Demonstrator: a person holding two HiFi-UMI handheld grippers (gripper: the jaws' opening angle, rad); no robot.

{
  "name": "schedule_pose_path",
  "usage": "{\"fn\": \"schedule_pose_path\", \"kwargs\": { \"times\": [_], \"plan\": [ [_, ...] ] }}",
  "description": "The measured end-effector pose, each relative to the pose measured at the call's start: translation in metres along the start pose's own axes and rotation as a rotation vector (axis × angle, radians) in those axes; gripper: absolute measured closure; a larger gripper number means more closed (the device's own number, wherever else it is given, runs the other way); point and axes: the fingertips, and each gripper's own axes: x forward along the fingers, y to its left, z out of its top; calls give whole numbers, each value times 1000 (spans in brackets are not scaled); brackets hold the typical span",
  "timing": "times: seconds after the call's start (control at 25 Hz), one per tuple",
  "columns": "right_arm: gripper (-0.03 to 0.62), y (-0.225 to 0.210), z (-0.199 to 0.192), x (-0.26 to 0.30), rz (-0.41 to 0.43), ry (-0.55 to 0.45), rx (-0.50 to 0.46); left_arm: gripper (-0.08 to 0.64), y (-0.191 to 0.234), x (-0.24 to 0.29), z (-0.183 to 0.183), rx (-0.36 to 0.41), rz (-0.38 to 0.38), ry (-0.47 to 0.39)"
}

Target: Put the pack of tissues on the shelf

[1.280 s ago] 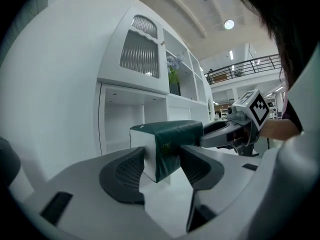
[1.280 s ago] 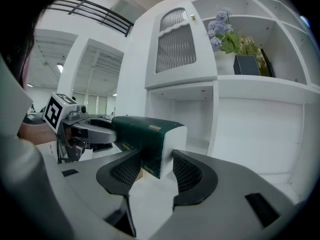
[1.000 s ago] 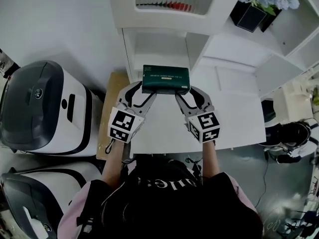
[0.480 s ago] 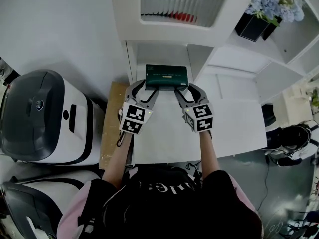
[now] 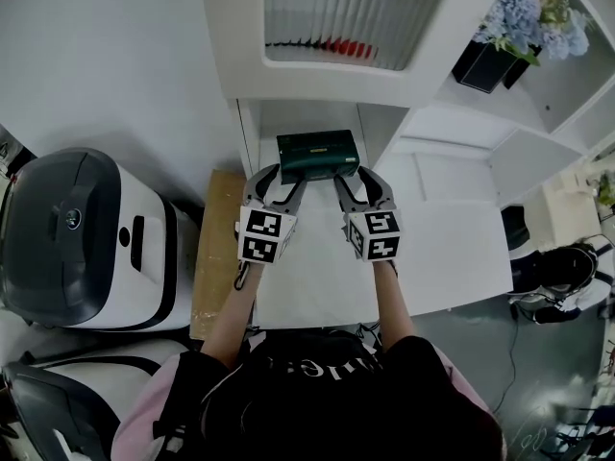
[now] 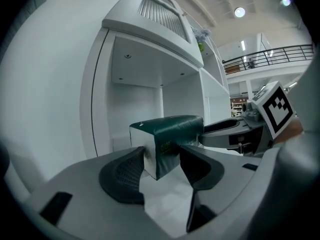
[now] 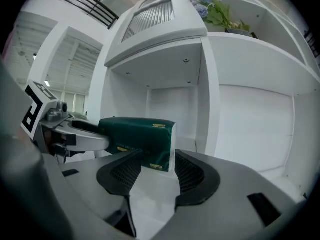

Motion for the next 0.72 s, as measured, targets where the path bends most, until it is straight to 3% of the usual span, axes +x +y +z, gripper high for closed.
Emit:
{"fn": "schedule_pose_path", "kwargs": {
  "times": [0.36,0.72],
  "plan": [
    [377,-6,-13,-22,5,9,-18,333,4,32,4,-81,18,30],
    [377,0,-53,-48,20,59,46,333,9,54,7,-120,29,91]
  ]
}}
